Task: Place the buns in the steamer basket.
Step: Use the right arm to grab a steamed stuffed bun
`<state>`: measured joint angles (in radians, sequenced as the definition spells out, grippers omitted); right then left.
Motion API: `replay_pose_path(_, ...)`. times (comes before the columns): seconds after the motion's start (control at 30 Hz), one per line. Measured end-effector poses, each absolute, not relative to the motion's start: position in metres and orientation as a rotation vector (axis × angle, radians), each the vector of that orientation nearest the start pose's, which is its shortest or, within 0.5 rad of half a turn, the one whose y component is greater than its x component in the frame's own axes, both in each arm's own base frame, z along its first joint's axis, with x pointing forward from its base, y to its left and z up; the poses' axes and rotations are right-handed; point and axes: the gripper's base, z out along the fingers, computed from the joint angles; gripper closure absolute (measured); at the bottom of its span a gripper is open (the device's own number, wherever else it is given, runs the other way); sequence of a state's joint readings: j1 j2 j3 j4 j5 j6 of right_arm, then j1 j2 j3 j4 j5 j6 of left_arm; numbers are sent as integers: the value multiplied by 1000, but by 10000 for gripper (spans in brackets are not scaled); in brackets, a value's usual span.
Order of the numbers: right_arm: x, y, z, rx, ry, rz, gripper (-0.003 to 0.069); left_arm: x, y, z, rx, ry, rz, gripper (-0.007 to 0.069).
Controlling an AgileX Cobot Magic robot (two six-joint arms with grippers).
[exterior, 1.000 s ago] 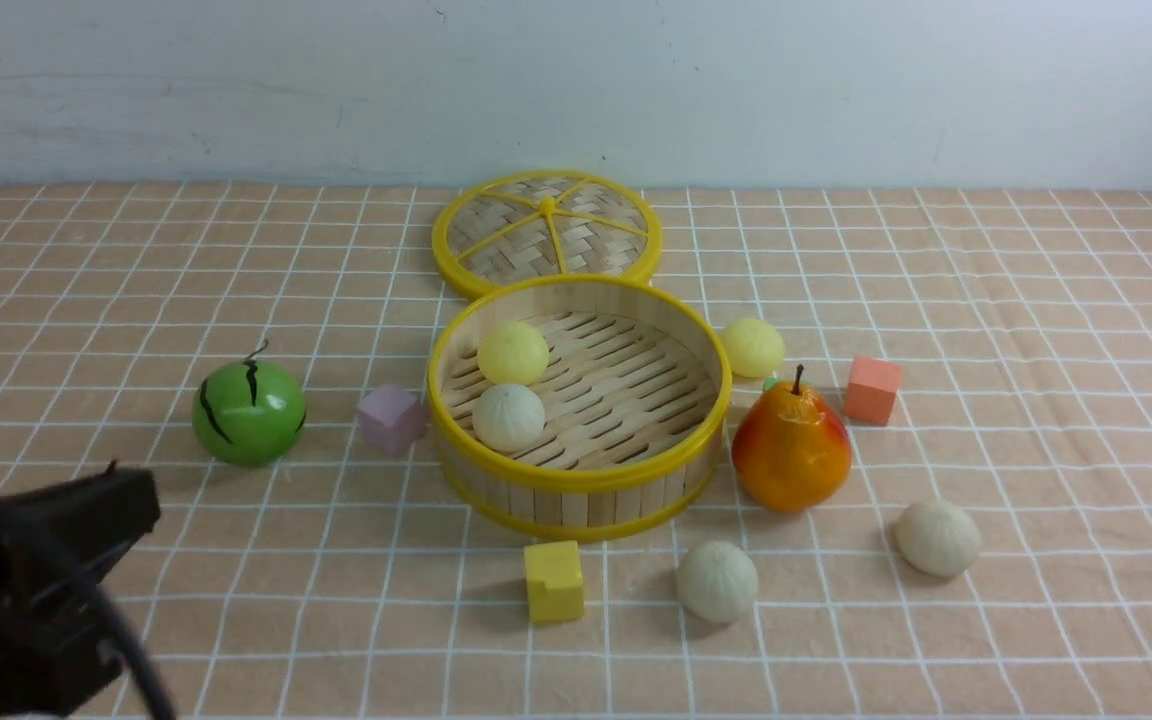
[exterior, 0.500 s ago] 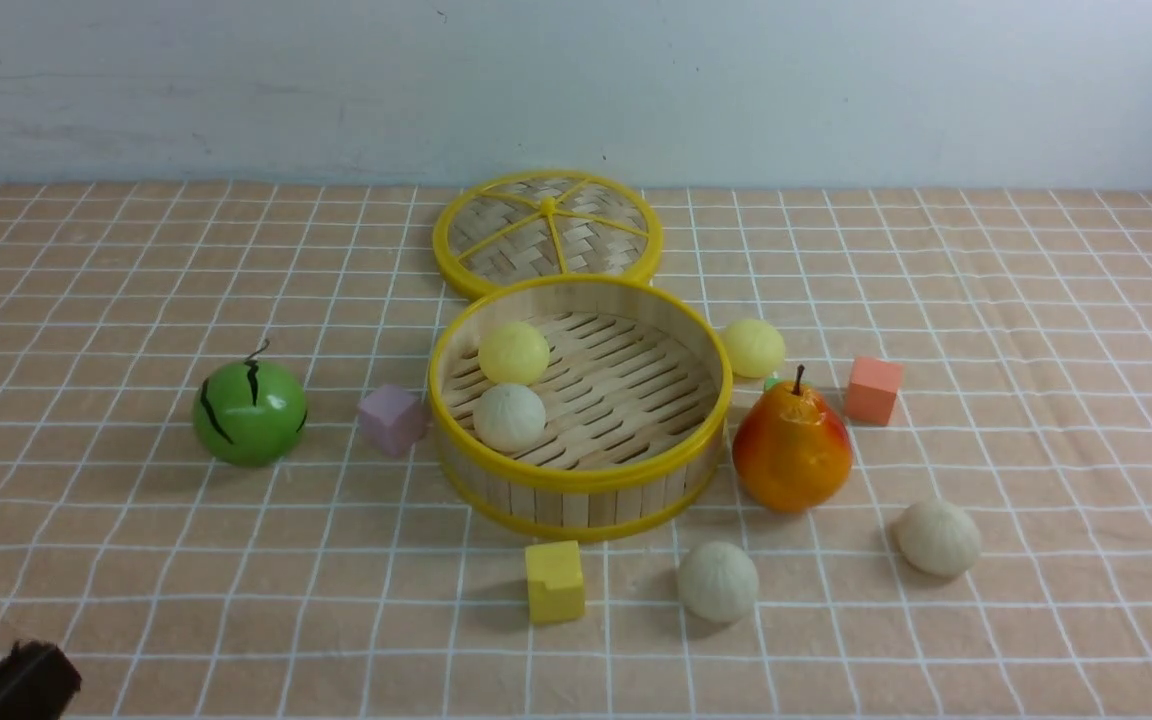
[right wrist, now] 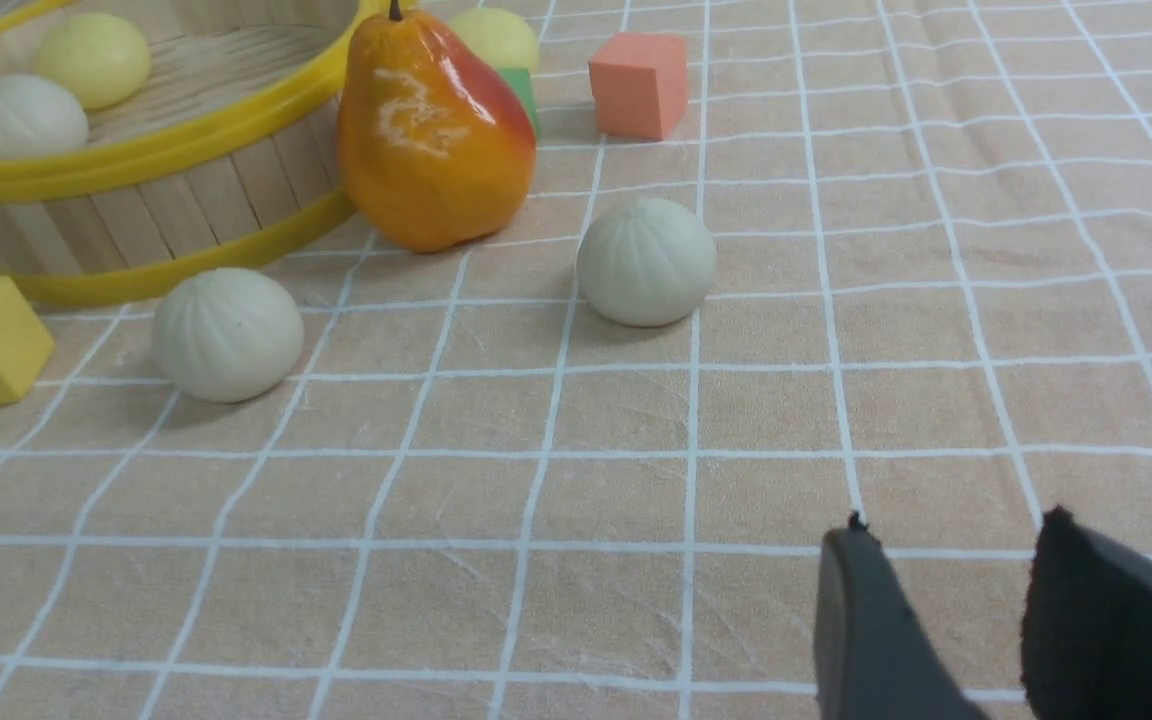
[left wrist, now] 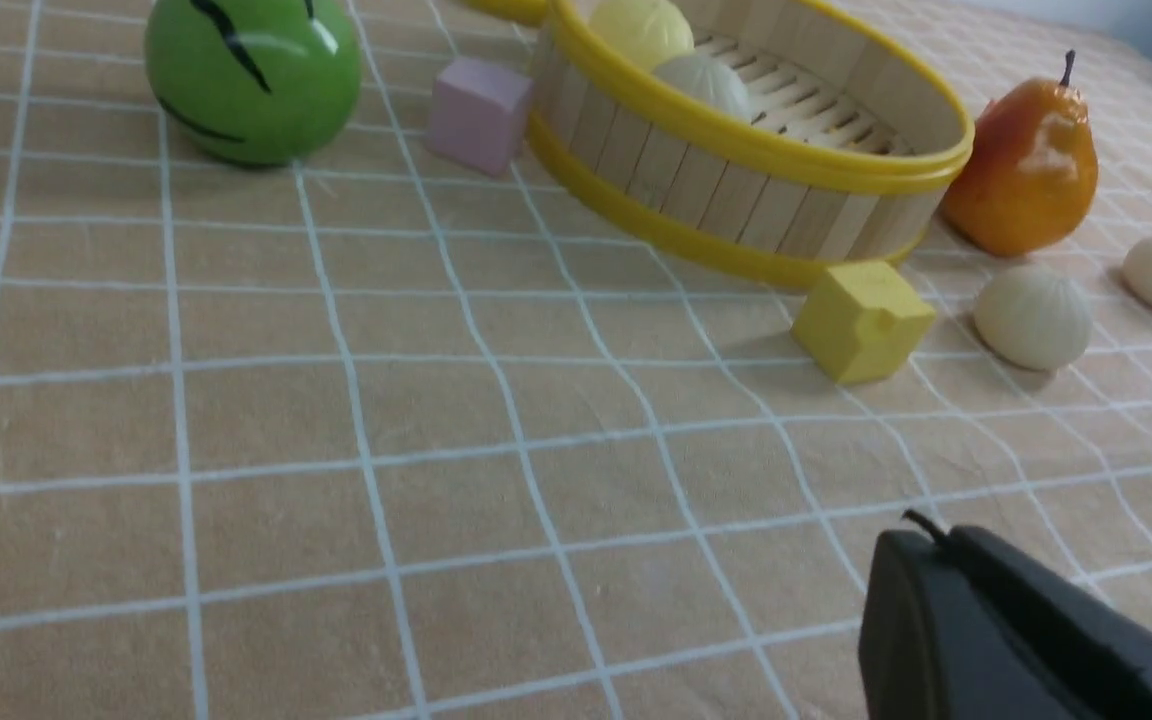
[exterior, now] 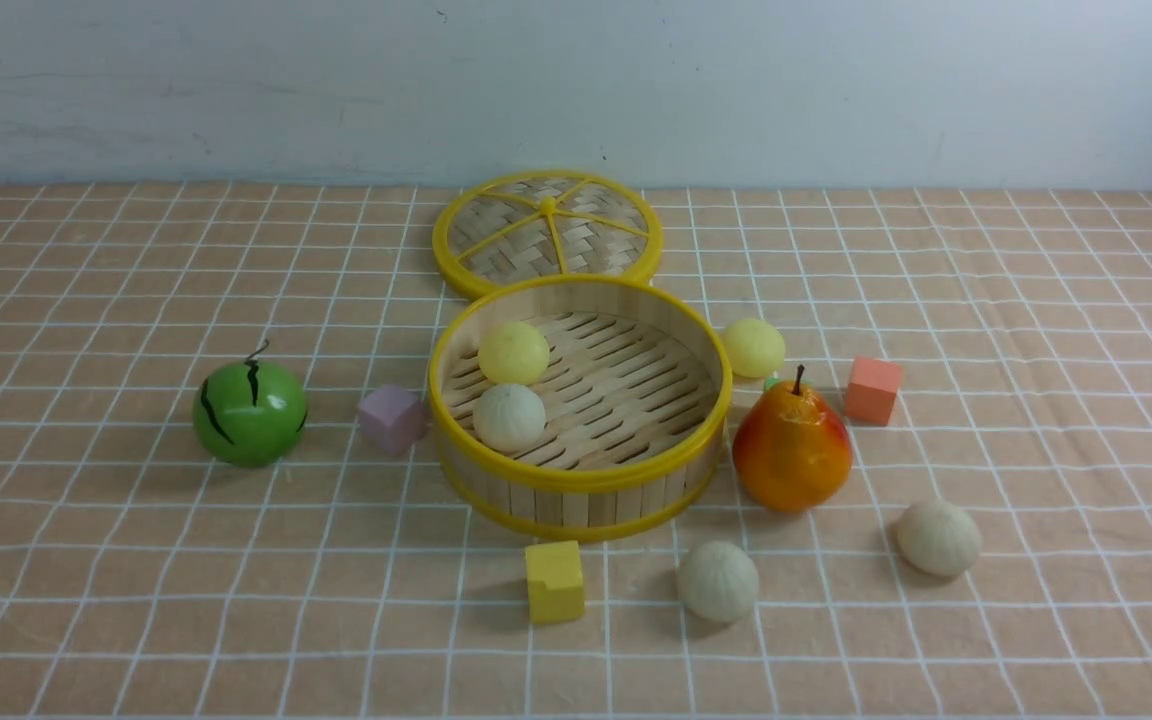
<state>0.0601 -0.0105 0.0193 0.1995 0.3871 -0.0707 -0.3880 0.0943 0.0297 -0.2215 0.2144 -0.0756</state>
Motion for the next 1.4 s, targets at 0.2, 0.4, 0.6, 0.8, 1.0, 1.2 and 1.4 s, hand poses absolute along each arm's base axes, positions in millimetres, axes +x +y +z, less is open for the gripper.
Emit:
replay_pose_path(0.2, 55, 13, 185, 301, 1711, 499, 420, 55, -28, 177, 125, 1859, -521, 638)
replay_pose_path(0.4, 55, 8, 206, 574, 1477, 758, 424, 55, -28, 177, 126, 1861, -521, 638)
replay_pose_path(0.6, 75, 36, 269, 227, 1955, 729, 543, 55, -28, 177, 126, 1861, -521, 637)
replay_pose_path(0.8, 158, 51, 283, -127, 2536, 632, 658, 55, -28, 177, 126, 1863, -521, 635)
replay_pose_path(1.0, 230, 94, 268, -407, 2717, 620, 659, 55, -28, 177, 126, 1863, -520, 629)
replay_pose_path(1.2, 269, 147, 250, -555, 2738, 475, 648, 55, -28, 177, 126, 1863, -520, 624)
replay_pose_path(1.4, 294, 189, 231, -578, 2724, 335, 512, 55, -28, 177, 126, 1863, -520, 620)
